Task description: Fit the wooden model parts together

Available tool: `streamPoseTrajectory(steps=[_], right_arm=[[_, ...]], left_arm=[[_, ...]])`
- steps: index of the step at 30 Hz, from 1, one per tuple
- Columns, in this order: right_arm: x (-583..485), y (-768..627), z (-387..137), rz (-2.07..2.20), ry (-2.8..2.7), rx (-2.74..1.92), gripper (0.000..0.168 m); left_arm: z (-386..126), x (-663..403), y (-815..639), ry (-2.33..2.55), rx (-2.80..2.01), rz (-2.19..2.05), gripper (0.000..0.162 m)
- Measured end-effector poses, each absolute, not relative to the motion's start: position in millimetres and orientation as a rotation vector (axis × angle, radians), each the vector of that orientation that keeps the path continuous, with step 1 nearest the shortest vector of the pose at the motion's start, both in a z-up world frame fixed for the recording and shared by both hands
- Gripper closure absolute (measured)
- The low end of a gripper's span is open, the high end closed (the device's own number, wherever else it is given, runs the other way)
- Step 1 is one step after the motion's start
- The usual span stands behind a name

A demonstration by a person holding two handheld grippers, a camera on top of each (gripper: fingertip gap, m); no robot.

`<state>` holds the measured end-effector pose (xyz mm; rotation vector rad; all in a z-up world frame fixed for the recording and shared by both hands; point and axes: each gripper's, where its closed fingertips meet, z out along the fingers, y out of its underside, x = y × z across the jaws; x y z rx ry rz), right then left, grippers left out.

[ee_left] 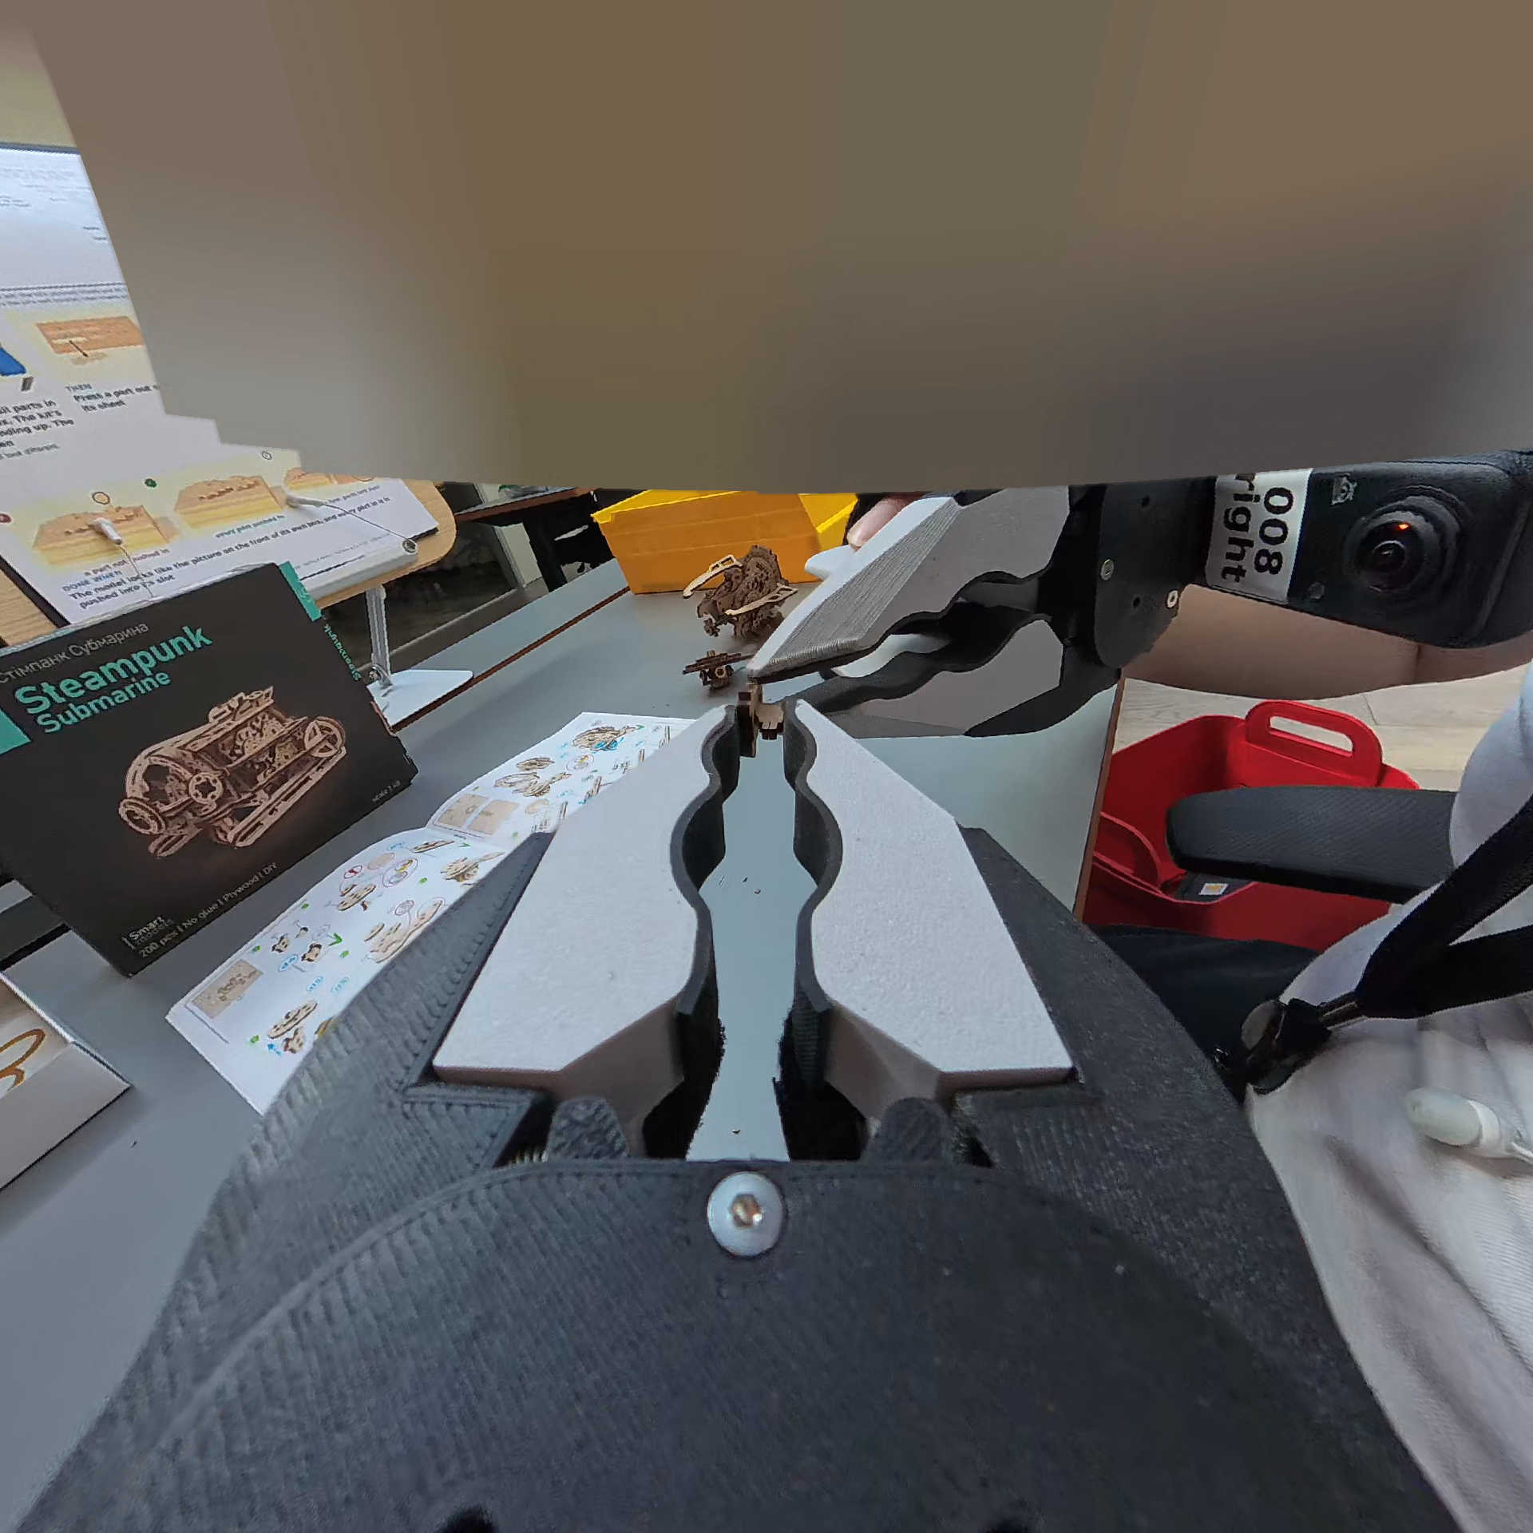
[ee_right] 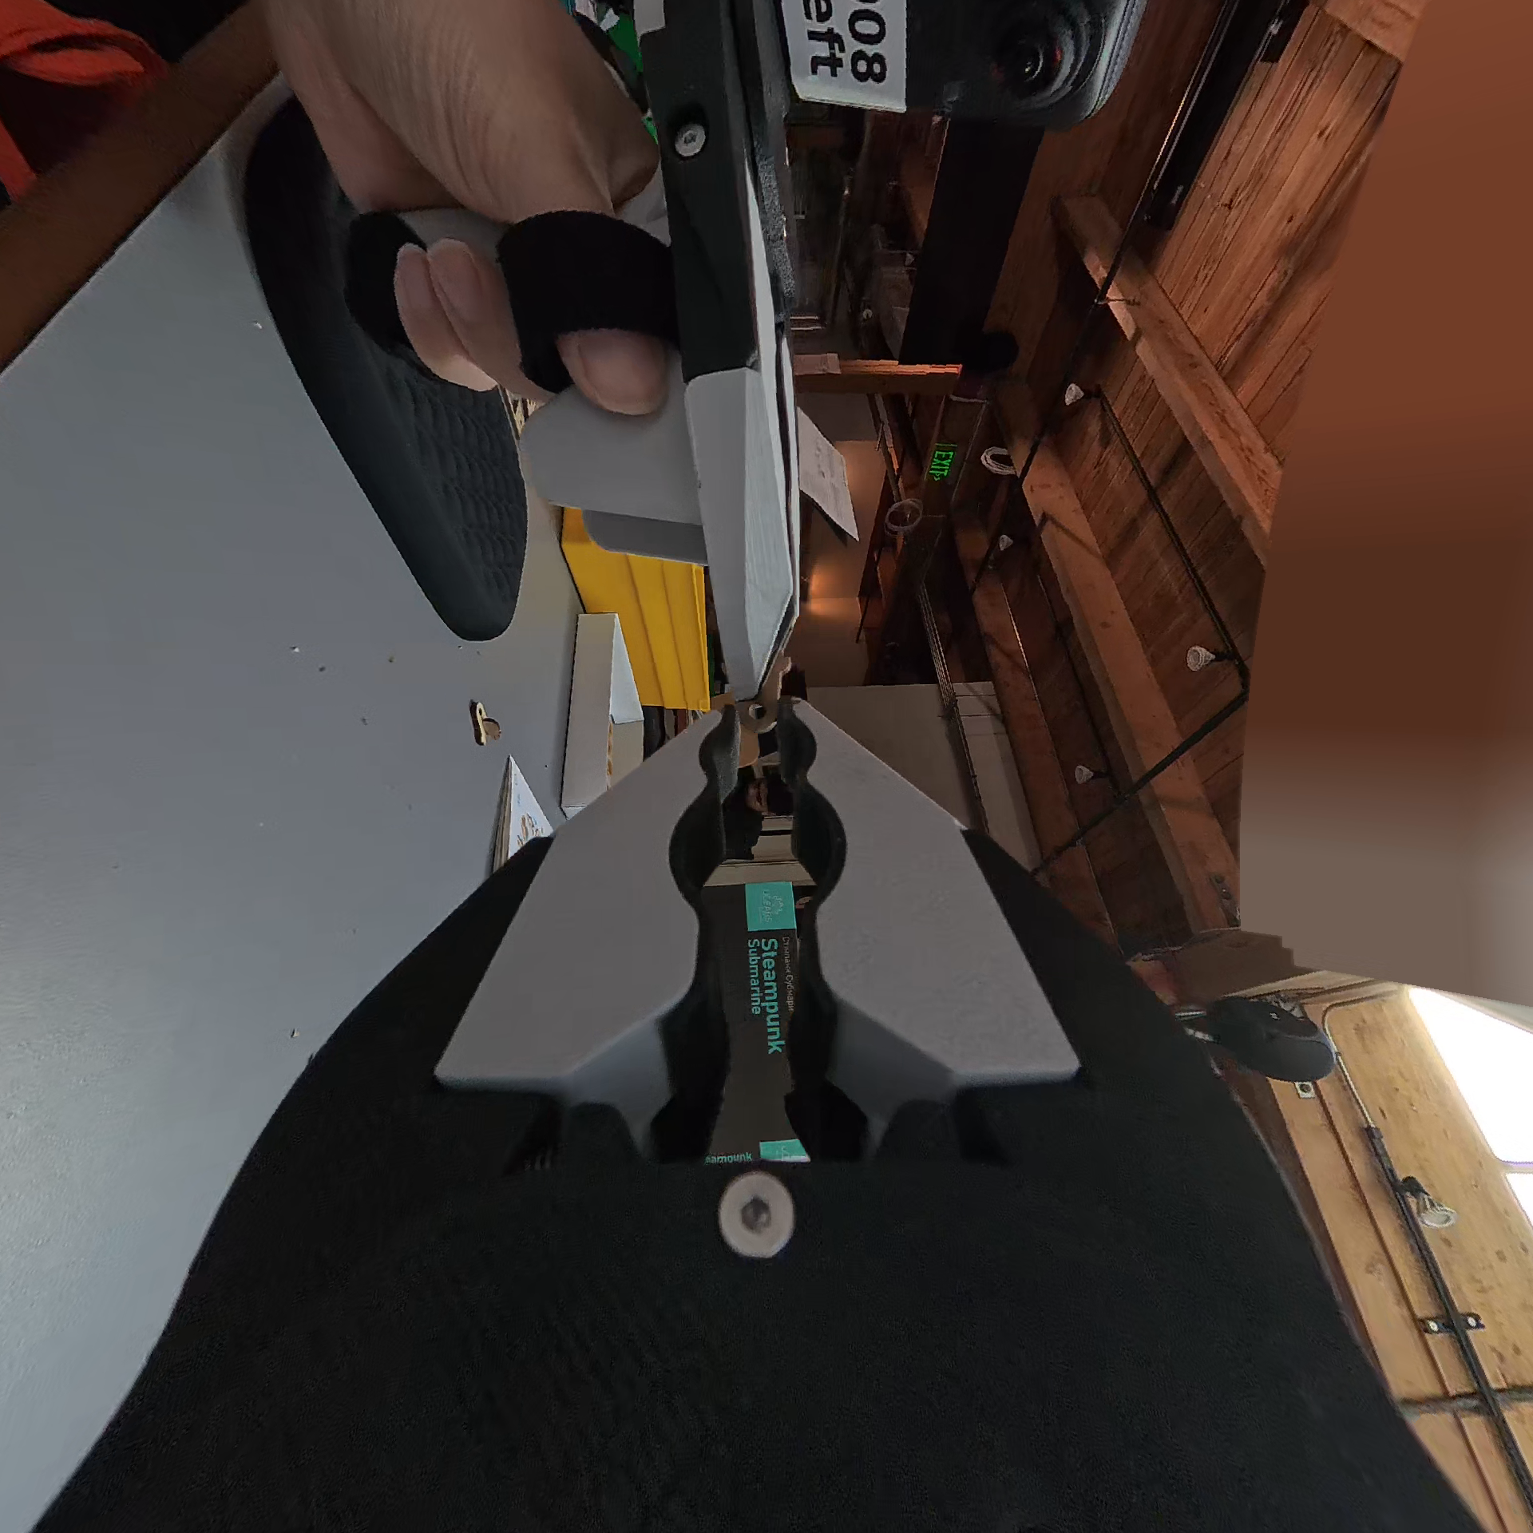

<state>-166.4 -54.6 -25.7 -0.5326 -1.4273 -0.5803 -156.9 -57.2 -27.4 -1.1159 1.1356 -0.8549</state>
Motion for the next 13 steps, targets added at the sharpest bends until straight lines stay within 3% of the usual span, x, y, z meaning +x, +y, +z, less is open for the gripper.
streamPoseTrajectory(steps=[7, 13], right_arm=[[-171.1, -44.9, -39.6, -0.38, -1.477, -0.693, 0.158], [-175.5, -25.5, -53.3, -0.125, -1.458, -0.973, 0.158]], left_arm=[[-40.8, -160.6, -48.1, 1.135, -1.313, -0.985, 0.154], [-46.8, -176.3, -22.7, 1.046, -1.43, -0.917, 0.122]])
